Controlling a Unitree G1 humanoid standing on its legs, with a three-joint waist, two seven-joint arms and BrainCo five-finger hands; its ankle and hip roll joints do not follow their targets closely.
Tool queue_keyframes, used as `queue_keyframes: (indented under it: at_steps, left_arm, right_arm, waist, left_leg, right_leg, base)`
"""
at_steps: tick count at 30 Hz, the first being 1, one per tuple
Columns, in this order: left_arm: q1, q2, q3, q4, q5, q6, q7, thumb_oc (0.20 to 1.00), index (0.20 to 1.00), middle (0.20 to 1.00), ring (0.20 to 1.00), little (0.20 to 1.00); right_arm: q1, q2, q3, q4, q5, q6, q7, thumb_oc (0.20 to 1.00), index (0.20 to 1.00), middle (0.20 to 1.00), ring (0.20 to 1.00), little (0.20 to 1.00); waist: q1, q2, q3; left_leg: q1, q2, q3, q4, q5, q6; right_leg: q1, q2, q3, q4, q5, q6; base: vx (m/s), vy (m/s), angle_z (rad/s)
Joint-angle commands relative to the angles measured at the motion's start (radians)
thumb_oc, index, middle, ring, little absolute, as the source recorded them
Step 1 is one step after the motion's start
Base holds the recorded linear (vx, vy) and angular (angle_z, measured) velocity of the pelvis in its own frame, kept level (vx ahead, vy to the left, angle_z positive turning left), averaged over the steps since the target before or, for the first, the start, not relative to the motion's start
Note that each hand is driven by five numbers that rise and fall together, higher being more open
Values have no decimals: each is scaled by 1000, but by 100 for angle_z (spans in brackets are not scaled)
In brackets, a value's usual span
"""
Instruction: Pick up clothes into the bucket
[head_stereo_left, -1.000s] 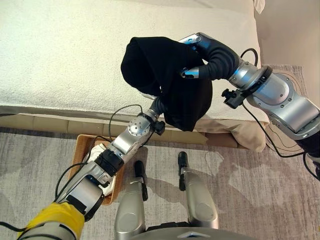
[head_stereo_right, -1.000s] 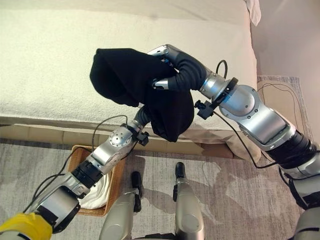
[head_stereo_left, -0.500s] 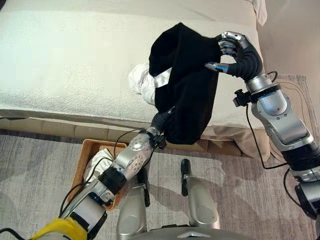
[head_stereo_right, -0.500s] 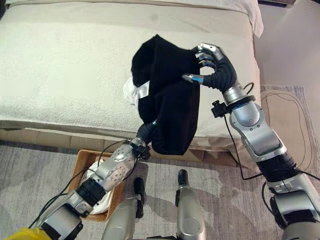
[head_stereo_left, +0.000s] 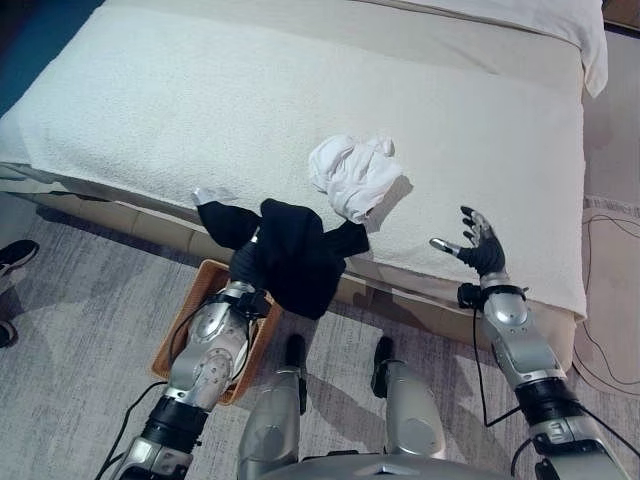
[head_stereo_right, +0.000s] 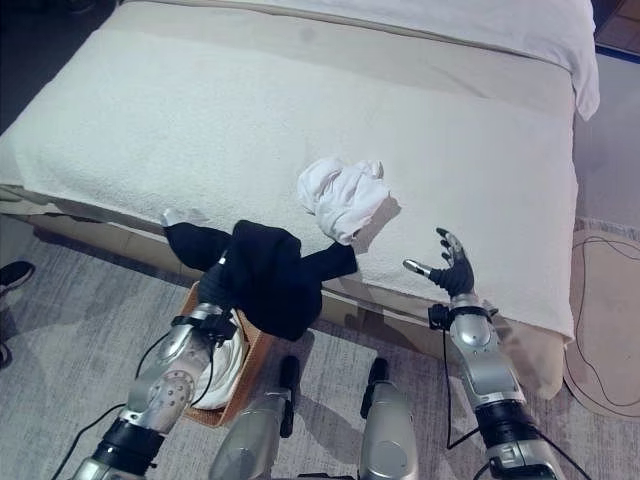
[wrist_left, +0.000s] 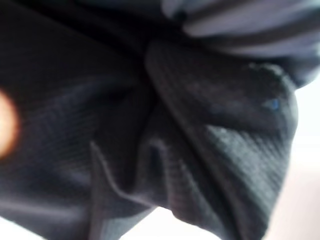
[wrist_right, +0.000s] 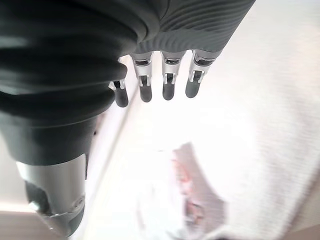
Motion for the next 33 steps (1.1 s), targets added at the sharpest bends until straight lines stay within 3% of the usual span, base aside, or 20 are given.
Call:
queue_keyframes:
  at_steps: [1, 5, 7, 14, 20, 26, 27, 33]
  left_arm:
    - [24, 1, 90, -179, -31, -118, -35, 200, 200, 200, 200, 200]
    - [47, 11, 172, -216, -20, -143, -27, 200, 200, 200, 200, 200]
    - [74, 7, 273, -277, -6, -183, 7, 200, 200, 200, 200, 200]
    - [132, 58, 381, -234, 121, -219, 80, 200, 200, 200, 200, 200]
    - [188, 72, 400, -171, 174, -203, 98, 200, 200, 200, 200, 200]
    - [206, 99, 374, 11, 261, -177, 122, 200, 200, 200, 200, 200]
    - [204, 132, 368, 118, 384, -157, 166, 200, 200, 200, 200, 200]
    - [138, 200, 326, 330, 635, -119, 272, 200, 200, 200, 200, 200]
  right_arm:
    - [15, 13, -53, 54, 4, -37, -10, 1000, 1000, 1000, 1000, 1000]
    - [50, 35, -48, 153, 0, -29, 3, 1000, 1000, 1000, 1000, 1000]
    - [88, 52, -27, 287, -30, -3, 24, 1000, 1000, 1000, 1000, 1000]
    - [66, 46, 6, 512, -84, 22, 18, 1000, 1000, 1000, 1000, 1000]
    - [29, 33, 10, 583, -85, 27, 2, 1000, 1000, 1000, 1000, 1000]
    - [2, 12, 13, 588, -92, 21, -19, 1000, 1000, 1000, 1000, 1000]
    - [-10, 1, 17, 583, -102, 17, -41, 1000, 1000, 1000, 1000, 1000]
    - [-40, -17, 29, 548, -109, 1, -81, 1000, 1000, 1000, 1000, 1000]
  waist:
    - [9, -10, -55]
    - [19, -4, -60]
    - [38, 2, -59]
    - [67, 11, -47]
    - [80, 7, -32]
    - [82, 3, -16]
    - [79, 1, -2]
    - [64, -7, 29]
  left_leg:
    - [-37, -28, -26, 45, -36, 3]
    - [-38, -34, -37, 43, -34, 2]
    - [-45, -40, -53, 45, -34, 0]
    - [-66, -38, -60, 54, -33, -1]
    - [-82, -30, -56, 54, -28, -2]
    - [-98, -24, -49, 51, -17, -4]
    - [-114, -22, -46, 52, -12, -5]
    - [-140, -16, -35, 54, -5, -4]
  right_leg:
    - [89, -8, -25, -105, 33, 26]
    - [97, -11, -40, -114, 34, 26]
    - [101, -16, -55, -117, 37, 26]
    - [87, -14, -62, -126, 44, 28]
    - [70, -4, -56, -135, 48, 29]
    - [46, 5, -46, -133, 52, 28]
    - [29, 9, -43, -132, 53, 28]
    - [-13, 11, -33, -114, 53, 29]
  base:
    - [2, 9, 24]
    - [5, 15, 17]
    - [0, 0, 8]
    - [-2, 8, 8]
    - [0, 0, 0]
    - [0, 0, 0]
    - [0, 0, 0]
    - [1, 3, -1]
